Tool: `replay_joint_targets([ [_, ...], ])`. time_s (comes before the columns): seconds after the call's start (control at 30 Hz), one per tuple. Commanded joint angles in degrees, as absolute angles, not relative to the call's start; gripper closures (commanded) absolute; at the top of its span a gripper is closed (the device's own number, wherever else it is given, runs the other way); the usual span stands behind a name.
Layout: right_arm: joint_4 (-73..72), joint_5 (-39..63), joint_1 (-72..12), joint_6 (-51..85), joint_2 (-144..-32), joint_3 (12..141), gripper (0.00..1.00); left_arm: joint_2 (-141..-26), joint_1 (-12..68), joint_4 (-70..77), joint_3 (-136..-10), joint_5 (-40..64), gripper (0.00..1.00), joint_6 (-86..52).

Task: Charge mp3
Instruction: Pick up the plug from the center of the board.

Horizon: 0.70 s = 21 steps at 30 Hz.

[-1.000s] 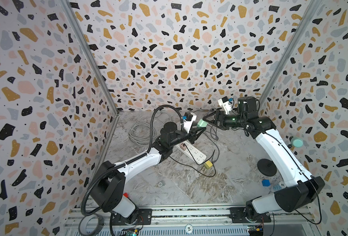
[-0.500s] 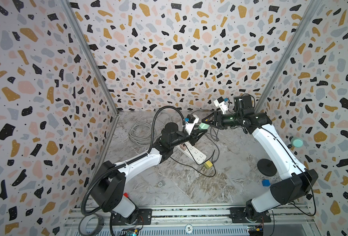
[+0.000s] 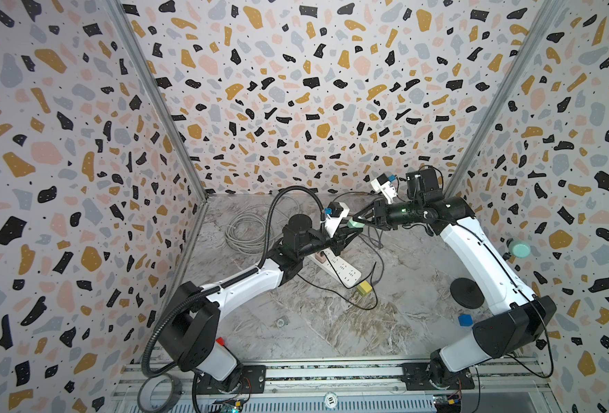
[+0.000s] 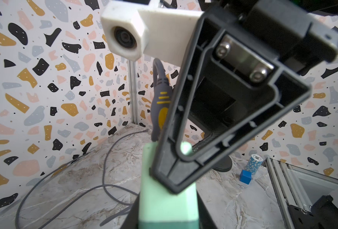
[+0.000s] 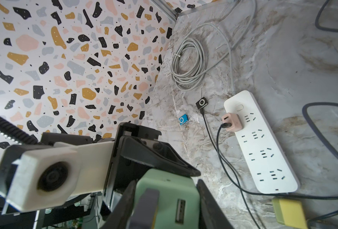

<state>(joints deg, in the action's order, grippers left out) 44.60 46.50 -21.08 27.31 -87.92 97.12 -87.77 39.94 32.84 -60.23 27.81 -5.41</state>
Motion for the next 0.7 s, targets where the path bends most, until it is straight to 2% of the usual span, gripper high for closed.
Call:
replay_joint_targets([
  [0.0, 45.4, 50.0, -22.2, 26.1, -87.7, 98.7, 0.76, -87.2, 40.5, 34.2, -60.6, 28.2, 0.99, -4.4],
  [0.1, 45.2, 50.2, -22.2, 25.7, -87.4, 98.3, 0.91, -87.2, 40.6, 33.4, -60.6, 26.9, 0.98, -3.5],
  [0.13, 45.2, 50.2, -22.2, 25.5, -87.3, 98.3, 0.96, -87.1, 40.6, 33.5, -60.4, 26.0, 0.95, -3.8],
  [0.17, 45.2, 50.1, -22.2, 25.3, -87.1, 98.2, 1.00, -87.1, 40.6, 33.8, -60.2, 25.4, 0.89, -4.1],
  [0.23, 45.0, 47.9, -22.2, 24.7, -86.5, 98.3, 1.00, -87.1, 40.5, 33.3, -60.2, 22.9, 0.56, -6.0],
  [0.33, 46.2, 37.4, -22.2, 22.5, -85.1, 98.6, 1.00, -86.5, 39.2, 27.7, -62.0, 19.3, 0.40, -10.5],
  [0.4, 48.9, 26.8, -21.6, 20.9, -84.8, 98.5, 1.00, -85.3, 37.5, 21.1, -63.7, 15.4, 0.33, -14.9],
  [0.53, 52.9, 5.6, -21.6, 16.3, -86.5, 96.1, 1.00, -79.8, 34.7, 7.5, -64.2, 9.3, 0.26, -20.5],
  [0.67, 45.9, 5.0, -24.4, 15.8, -87.9, 91.2, 1.00, -71.4, 33.6, 1.7, -61.1, 2.1, 0.13, -25.5],
])
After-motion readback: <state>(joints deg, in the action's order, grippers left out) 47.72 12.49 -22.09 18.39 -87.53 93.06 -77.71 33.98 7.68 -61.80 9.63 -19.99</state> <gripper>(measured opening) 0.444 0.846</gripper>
